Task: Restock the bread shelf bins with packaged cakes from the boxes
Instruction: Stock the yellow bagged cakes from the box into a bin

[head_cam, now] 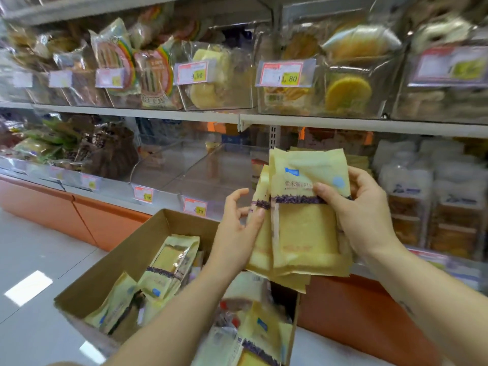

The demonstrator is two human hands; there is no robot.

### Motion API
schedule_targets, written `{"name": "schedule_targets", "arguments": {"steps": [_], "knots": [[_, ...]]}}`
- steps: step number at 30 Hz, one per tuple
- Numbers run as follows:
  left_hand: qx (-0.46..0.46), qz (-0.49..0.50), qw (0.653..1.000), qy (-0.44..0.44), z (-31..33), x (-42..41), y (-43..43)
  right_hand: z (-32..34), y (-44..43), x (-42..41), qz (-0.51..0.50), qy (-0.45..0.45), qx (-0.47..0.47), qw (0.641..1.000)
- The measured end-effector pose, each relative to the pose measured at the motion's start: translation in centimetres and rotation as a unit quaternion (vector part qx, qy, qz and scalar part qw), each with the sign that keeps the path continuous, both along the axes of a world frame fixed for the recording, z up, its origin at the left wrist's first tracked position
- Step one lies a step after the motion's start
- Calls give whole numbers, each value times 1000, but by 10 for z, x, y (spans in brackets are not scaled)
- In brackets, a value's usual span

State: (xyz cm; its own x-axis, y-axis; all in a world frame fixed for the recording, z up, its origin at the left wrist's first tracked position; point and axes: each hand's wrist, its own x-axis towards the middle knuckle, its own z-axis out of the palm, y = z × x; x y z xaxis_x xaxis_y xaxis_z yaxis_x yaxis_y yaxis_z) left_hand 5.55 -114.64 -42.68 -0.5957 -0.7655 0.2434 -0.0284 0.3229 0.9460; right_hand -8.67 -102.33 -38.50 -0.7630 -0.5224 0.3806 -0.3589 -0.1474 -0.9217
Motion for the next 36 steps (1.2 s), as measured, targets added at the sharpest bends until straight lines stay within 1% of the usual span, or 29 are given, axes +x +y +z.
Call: {"name": "schedule_targets", "arguments": {"steps": [5, 8, 12, 15, 19, 22, 24, 27, 28, 29, 31, 34, 36], "knots": [[88, -74, 993, 33, 12, -15, 30, -4, 5, -2, -35, -66, -14, 997], [117, -87, 989, 32, 16, -17, 41, -6, 7, -4, -48, -74, -9, 996], [187, -124, 973, 49, 10, -18, 48, -16, 8, -4, -58, -86, 1, 995], [197, -144, 969, 39, 7, -17, 47, -19, 5, -4, -59, -94, -1, 994], [192, -119, 972, 62, 8, -18, 41, -14, -3, -3, -46, -91, 0, 995], [228, -104, 964, 94, 6, -19, 32, -12, 3, -5, -40, -89, 50, 994], [253, -95, 955, 123, 9, -19, 26, -15, 16, -5, -11, -108, 103, 989], [277, -97, 943, 160, 23, -23, 20, -16, 33, 2, 116, -174, 127, 970], [278, -102, 941, 163, 28, -26, 20, -16, 35, 3, 146, -188, 123, 963], [271, -103, 944, 156, 33, -29, 21, -16, 36, 1, 153, -184, 123, 963], [242, -101, 955, 141, 42, -34, 24, -12, 35, -6, 128, -170, 117, 970], [199, -115, 964, 132, 50, -39, 24, -1, 34, -15, 83, -194, 71, 975], [186, -143, 966, 107, 50, -39, 24, 4, 35, -20, 64, -210, 50, 974]]}}
